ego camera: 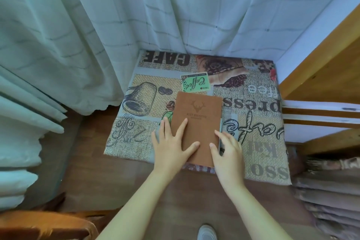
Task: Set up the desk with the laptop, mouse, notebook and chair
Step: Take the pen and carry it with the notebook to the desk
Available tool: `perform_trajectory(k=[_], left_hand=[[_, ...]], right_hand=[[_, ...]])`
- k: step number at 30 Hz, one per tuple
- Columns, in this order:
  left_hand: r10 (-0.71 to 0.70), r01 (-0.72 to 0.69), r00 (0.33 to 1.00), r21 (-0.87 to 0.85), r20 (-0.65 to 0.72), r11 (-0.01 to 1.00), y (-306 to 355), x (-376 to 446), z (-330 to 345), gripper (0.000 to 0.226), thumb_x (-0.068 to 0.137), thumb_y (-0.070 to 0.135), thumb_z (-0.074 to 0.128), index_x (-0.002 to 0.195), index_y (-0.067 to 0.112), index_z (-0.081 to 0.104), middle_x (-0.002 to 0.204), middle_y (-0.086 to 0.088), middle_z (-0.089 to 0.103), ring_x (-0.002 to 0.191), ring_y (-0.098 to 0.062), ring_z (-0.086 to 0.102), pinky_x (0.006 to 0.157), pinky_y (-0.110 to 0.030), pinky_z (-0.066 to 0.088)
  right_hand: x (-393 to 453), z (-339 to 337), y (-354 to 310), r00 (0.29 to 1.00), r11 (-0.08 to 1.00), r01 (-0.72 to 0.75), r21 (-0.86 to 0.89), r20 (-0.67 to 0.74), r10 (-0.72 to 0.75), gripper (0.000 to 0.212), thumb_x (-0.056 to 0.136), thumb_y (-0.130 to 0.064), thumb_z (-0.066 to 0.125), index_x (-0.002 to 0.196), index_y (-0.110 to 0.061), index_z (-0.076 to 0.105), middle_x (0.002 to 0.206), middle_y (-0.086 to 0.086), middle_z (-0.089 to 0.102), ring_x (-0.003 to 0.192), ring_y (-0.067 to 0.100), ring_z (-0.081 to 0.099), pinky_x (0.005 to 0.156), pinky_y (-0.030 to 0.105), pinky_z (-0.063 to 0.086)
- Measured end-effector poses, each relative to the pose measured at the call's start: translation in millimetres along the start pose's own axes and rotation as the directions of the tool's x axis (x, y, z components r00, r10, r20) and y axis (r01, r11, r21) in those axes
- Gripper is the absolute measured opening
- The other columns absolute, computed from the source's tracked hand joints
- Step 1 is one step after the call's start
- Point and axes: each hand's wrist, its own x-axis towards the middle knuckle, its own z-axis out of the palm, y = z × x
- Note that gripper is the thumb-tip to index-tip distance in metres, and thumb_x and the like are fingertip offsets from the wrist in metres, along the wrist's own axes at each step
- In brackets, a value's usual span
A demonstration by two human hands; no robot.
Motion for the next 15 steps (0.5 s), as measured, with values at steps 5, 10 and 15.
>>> perform_trajectory(k=[5, 10, 15], left_hand=[[-0.156, 0.108, 0.988, -0.741, 0.005, 0.663, 7, 14, -22, 0.072, 0.076, 0.024, 0.077, 0.137, 0.038, 0.042, 0.141, 0.001, 0.046, 0.131, -0.016, 0.042, 0.106, -0.035, 0.038], [-0.173, 0.292, 0.95, -0.934, 0.259, 0.207, -11, 27, -33, 0.076, 0.072, -0.005, 0.077, 0.131, 0.035, 0.05, 0.126, 0.002, 0.059, 0.096, -0.016, 0.07, 0.078, -0.044, 0.059], [-0.064, 0.349, 0.937, -0.926, 0.343, 0.148, -20, 35, -37, 0.079, 0.072, -0.008, 0.076, 0.131, 0.038, 0.052, 0.125, 0.001, 0.063, 0.105, -0.023, 0.067, 0.083, -0.05, 0.057]], right_hand=[[13, 1, -2, 0.999, 0.994, -0.035, 0.108, 0.021, 0.032, 0.047, 0.078, -0.011, 0.073, 0.123, -0.02, 0.06, 0.124, 0.002, 0.056, 0.109, 0.02, 0.056, 0.095, 0.039, 0.047], [26, -3, -5, 0.984, 0.969, -0.177, 0.174, 0.044, 0.172, 0.055, 0.074, -0.011, 0.077, 0.123, -0.021, 0.055, 0.115, -0.003, 0.056, 0.083, 0.011, 0.055, 0.077, 0.028, 0.045], [32, -8, -5, 0.96, 0.928, -0.28, 0.247, 0.086, 0.266, 0.055, 0.071, -0.01, 0.08, 0.119, -0.019, 0.057, 0.102, -0.006, 0.059, 0.077, 0.009, 0.057, 0.073, 0.031, 0.049]])
